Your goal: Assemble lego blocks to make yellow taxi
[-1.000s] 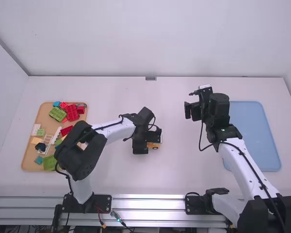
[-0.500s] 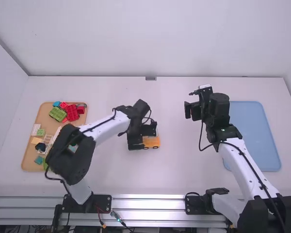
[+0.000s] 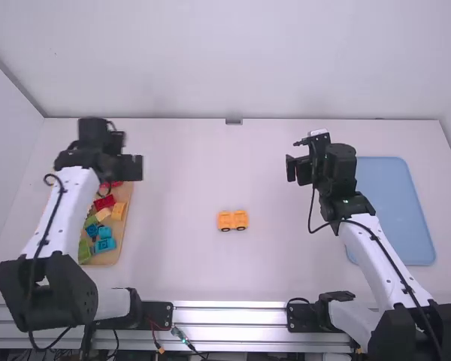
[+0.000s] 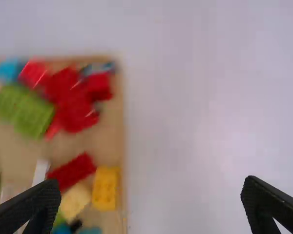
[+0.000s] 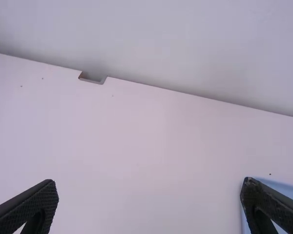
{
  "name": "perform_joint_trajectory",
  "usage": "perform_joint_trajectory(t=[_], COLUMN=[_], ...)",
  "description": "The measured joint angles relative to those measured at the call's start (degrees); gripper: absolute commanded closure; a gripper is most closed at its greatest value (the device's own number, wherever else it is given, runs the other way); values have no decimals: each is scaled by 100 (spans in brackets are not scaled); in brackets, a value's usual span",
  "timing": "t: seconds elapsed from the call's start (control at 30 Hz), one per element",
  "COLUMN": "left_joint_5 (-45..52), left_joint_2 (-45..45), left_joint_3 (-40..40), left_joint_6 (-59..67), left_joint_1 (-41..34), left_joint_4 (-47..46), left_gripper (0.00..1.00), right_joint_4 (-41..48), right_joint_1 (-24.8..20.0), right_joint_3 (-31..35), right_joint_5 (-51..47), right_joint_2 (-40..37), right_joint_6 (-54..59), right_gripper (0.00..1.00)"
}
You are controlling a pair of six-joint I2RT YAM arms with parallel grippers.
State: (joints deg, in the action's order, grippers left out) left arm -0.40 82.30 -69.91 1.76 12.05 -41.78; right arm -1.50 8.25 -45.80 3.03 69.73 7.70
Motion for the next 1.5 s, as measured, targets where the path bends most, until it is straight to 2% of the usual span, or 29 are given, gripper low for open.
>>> perform_joint_trajectory(t=[0.1, 0.33, 0.5, 0.73, 0.77, 0.8, 0.87, 0.9, 0.93, 0.97, 1.1, 1.17, 1.2, 1.3, 1.5], left_joint_5=[-50, -70, 267, 787, 807, 846, 857, 855, 852, 835, 629, 479, 417, 323, -46], left_joint_2=[291, 1827, 2616, 2752, 2752, 2752, 2752, 2752, 2752, 2752, 2752, 2752, 2752, 2752, 2752], left_joint_3=[-55, -798, -1082, -1071, -1071, -1071, -1071, -1071, -1071, -1071, -1071, -1071, -1071, -1071, -1069], left_joint_6=[-1224, -2544, -2789, -2900, -2903, -2898, -2730, -2715, -2629, -2592, -2444, -2424, -2420, -2422, -2577], left_joint_1=[1078, 2450, 3141, 3978, 4028, 4170, 4369, 4376, 4435, 4437, 4308, 4179, 4118, 4013, 3958], left_joint_4=[-352, -793, -516, -343, -345, -334, -343, -343, -332, -328, -313, -304, -267, -186, -186], left_gripper=[1, 1, 1, 0, 2, 12, 13, 13, 19, 20, 17, 20, 26, 35, 32], right_joint_4=[0, -94, -136, -144, -144, -151, -157, -160, -197, -219, -258, -256, -256, -249, -219], right_joint_1=[0, 0, 0, -2, 0, 0, -2, 0, -2, -2, 0, -2, 0, -2, 0], right_joint_3=[0, 0, 0, 0, 0, 0, 0, 0, 0, 0, 0, 0, 0, 0, 0], right_joint_5=[0, 4, 4, 2, 0, 2, 4, 2, 2, 2, 2, 2, 2, 0, 4], right_joint_2=[0, 0, 0, 0, 0, 0, 0, 0, 0, 0, 0, 0, 0, 0, 0], right_joint_6=[-13, 4, 0, -2, -7, -4, 7, 0, 4, -2, -15, -13, -20, -15, -7], right_gripper=[1, 1, 1, 1, 1, 1, 1, 1, 1, 1, 1, 1, 1, 1, 1])
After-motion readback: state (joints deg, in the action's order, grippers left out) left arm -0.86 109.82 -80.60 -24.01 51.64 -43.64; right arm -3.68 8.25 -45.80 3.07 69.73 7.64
